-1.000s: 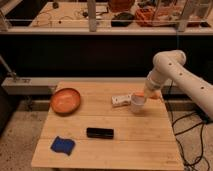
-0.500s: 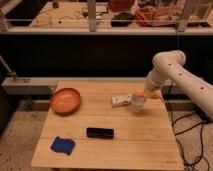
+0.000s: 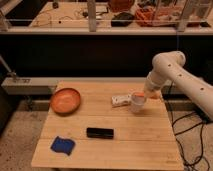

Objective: Place the pepper in the ceramic cup

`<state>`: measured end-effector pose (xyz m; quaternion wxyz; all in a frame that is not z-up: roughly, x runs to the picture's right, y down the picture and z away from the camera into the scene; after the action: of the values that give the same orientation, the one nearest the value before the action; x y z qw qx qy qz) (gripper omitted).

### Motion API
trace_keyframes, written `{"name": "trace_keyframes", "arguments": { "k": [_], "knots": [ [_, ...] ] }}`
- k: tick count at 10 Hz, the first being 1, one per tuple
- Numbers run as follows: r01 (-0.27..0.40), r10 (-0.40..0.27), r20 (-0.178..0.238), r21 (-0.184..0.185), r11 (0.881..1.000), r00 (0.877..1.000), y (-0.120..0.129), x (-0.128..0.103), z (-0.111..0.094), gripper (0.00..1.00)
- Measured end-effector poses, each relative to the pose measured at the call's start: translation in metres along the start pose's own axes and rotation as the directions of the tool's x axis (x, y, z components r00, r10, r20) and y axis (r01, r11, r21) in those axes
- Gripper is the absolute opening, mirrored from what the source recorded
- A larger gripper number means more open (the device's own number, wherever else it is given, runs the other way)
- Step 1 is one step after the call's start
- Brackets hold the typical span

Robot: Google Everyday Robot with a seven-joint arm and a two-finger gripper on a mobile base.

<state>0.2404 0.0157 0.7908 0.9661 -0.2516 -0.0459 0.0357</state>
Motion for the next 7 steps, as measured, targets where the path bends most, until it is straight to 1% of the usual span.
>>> {"name": "trace_keyframes", "arguments": {
  "k": [7],
  "knots": [
    [0.013,-0.013,-0.003,0.018,1.0,1.0,0.0003,0.0025,-0.0008,0.05]
  ]
}}
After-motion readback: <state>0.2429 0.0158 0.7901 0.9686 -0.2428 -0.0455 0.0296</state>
